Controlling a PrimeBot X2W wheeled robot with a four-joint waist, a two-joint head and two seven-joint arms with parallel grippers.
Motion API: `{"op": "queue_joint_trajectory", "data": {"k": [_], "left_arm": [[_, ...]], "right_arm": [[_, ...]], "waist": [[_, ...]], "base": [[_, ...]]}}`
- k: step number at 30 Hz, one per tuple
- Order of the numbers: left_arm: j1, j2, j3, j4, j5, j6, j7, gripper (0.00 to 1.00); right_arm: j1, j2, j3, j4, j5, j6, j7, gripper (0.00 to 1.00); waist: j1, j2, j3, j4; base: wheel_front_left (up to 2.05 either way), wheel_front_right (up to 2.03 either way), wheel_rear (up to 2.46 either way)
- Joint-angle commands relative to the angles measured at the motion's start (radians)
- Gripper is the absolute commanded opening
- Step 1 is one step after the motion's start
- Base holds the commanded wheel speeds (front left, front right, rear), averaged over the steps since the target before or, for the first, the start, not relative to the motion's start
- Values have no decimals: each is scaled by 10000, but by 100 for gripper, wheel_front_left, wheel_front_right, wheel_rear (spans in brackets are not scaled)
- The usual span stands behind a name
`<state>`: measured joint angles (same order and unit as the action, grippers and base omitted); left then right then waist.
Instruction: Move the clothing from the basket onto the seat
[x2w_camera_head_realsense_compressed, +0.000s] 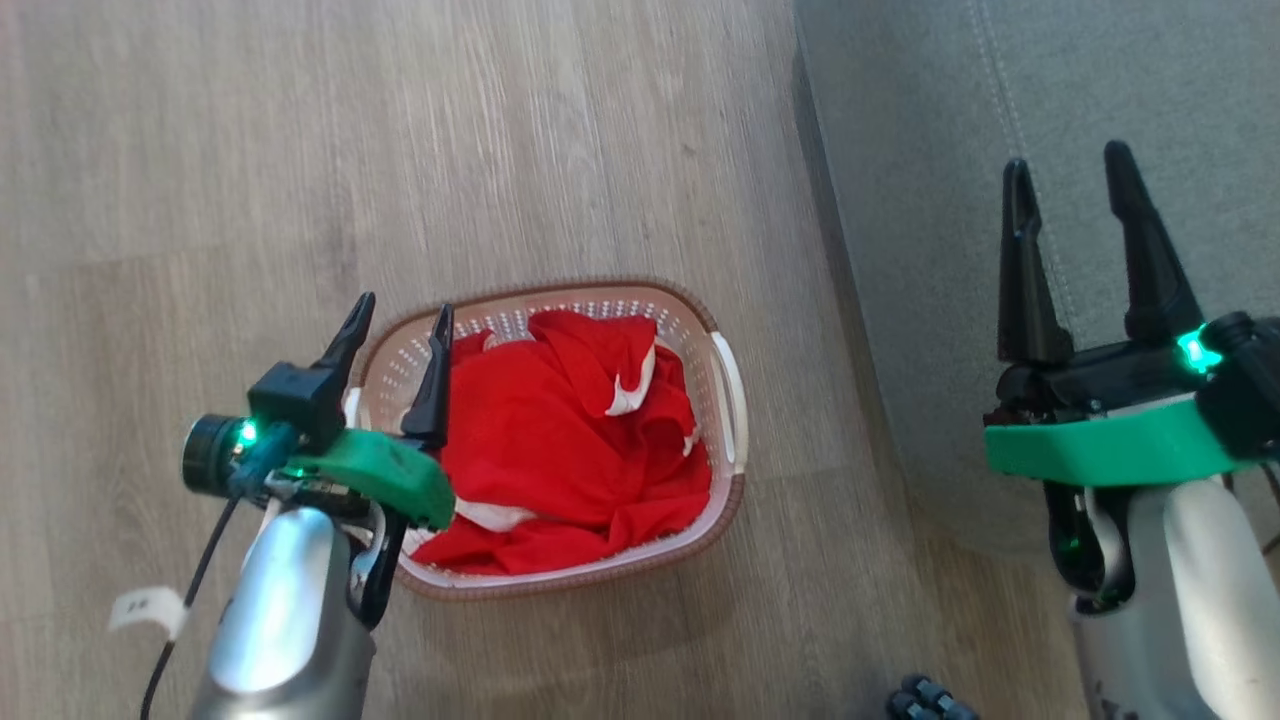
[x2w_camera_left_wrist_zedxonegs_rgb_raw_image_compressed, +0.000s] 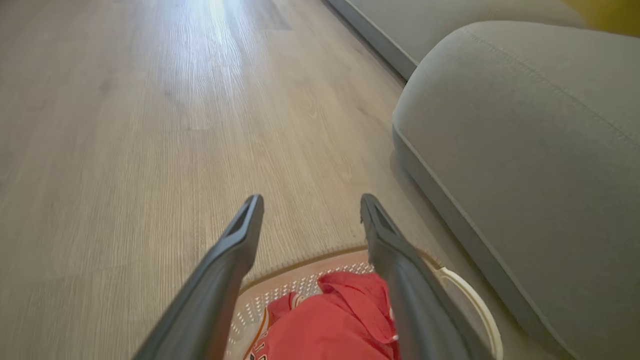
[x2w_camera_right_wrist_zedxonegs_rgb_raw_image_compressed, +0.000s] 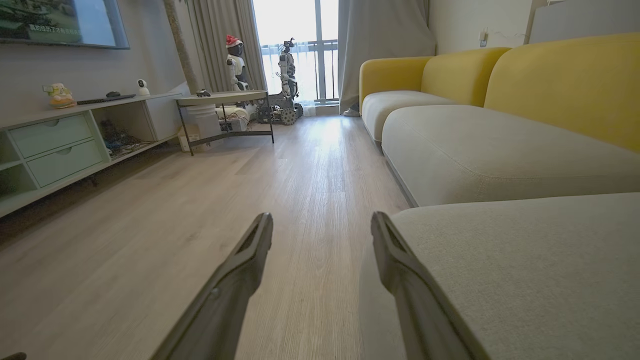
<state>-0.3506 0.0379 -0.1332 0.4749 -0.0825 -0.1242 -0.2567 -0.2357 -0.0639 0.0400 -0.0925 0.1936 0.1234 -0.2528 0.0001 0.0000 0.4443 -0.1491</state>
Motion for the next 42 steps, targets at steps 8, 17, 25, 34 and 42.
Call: {"op": "queue_joint_trajectory", "data": {"k": [8,17,25,34,42], "left_arm": [[-1735,218,-399,3036,-49,-55,-9,100],[-3285,189,-1082,5367,-347,-62,356,100],[-4586,252,-1630,7128,-659,-64,1229,100],[-5192,306,-2676,7893,-663,-64,2536,100],[-5341,723,-3563,8105,-46,-22,4172,100]], "right_arm": [[-578,84,143,-589,-52,73,-90,100],[-1035,120,184,-824,-21,73,-90,100],[-1345,133,166,-1098,39,73,-90,100],[-1649,136,227,-1369,218,73,-90,100],[-1793,136,284,-1459,343,73,-90,100]], "waist": [[-1,0,1099,-350],[-1,0,2138,-558],[-1,0,3121,-742],[-1,0,3983,-961],[-1,0,4568,-1178]], "base": [[0,0,0],[0,0,0],[0,0,0],[0,0,0],[0,0,0]]}}
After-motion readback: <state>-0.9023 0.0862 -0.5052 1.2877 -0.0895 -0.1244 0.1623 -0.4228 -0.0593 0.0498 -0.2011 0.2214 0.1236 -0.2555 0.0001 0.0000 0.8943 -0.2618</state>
